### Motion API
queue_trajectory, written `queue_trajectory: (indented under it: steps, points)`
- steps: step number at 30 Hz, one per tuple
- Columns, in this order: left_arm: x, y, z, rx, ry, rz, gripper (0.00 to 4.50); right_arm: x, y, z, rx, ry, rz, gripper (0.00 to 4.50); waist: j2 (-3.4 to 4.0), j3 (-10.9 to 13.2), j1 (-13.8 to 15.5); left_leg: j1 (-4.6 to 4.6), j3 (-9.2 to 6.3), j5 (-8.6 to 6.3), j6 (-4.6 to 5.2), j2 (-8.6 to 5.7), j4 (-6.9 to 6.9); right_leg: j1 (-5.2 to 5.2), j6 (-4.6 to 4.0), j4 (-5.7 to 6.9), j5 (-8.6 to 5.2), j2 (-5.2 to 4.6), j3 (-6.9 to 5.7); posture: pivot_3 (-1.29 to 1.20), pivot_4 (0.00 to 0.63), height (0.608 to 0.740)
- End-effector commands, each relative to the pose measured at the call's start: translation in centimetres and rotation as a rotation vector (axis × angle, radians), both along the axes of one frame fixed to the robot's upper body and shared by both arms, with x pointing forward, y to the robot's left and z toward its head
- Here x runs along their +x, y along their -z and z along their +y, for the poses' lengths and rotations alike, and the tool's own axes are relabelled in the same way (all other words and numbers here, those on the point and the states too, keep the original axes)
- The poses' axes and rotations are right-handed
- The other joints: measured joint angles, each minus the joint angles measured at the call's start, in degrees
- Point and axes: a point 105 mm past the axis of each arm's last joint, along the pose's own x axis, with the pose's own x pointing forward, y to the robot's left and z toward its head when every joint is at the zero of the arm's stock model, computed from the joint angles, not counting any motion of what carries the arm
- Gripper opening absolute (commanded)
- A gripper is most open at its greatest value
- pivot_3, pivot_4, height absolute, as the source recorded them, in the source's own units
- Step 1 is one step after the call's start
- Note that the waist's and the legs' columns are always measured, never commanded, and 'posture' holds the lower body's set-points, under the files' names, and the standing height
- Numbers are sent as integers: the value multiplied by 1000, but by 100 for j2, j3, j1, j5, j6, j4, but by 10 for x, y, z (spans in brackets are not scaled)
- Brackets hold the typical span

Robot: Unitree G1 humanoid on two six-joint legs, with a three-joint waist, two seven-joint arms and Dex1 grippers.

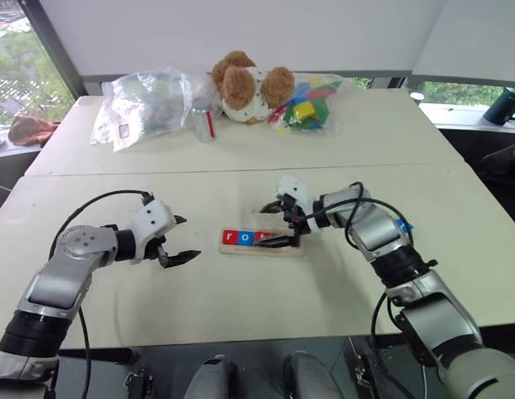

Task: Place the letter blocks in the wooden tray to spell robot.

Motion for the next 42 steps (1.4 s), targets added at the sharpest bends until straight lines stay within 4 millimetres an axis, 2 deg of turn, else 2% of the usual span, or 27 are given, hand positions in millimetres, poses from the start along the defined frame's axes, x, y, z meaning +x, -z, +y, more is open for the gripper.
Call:
queue_trajectory:
  steps: [1,7,12,18,23,28,32,37,39,42]
  points:
    - [1,-9,-1,5,16,-36,4500,-3,-7,-9,-30,-12,-94,4450,-1,0,-4,0,0,0,0,0,0,0,0,0,0,0,0,0,150,740]
    - [5,-7,-3,18,25,-36,4500,3,-9,-17,-77,7,-169,4450,-1,-1,-41,2,4,1,1,3,0,-3,0,5,0,6,1,0,150,740]
    - [5,-7,-9,4,34,-39,4500,7,-5,-12,-89,1,-184,4450,-1,-1,-29,3,4,3,-2,4,1,-4,0,10,0,6,1,0,150,740]
    - [4,-8,-7,7,21,-46,4500,8,5,-4,-100,-16,-186,4450,-2,-1,-30,2,3,4,-5,4,1,-4,0,11,0,7,1,0,150,740]
    - [2,-7,-8,1,22,-43,4500,14,2,11,-65,-11,-209,4450,-2,-1,-45,3,3,8,-10,4,2,-4,0,12,0,7,1,0,150,740]
    - [3,-10,-7,3,18,-53,4500,16,-2,12,-81,-20,-247,4450,-2,-1,-22,3,2,8,-12,4,2,-6,0,17,0,7,1,0,150,740]
    - [3,-10,-7,3,18,-54,4500,21,-2,-1,-149,-15,-314,4450,-2,-1,-19,3,2,8,-12,3,2,-5,0,17,0,6,1,0,150,740]
    - [4,-10,-10,-6,26,-50,4500,23,-16,-19,-171,23,-351,4450,-2,-1,-27,3,2,8,-12,4,2,-6,0,17,0,6,1,0,150,740]
    - [3,-17,-13,-48,31,-49,4500,23,-31,-41,-129,128,-346,4450,-2,-1,-13,2,3,8,-12,4,2,-7,0,17,0,6,1,0,150,740]
    - [0,-34,-20,-143,47,-46,4500,27,-57,-84,8,436,-299,4450,-3,-2,19,-2,-1,8,-11,4,2,-6,0,22,0,4,1,0,150,740]
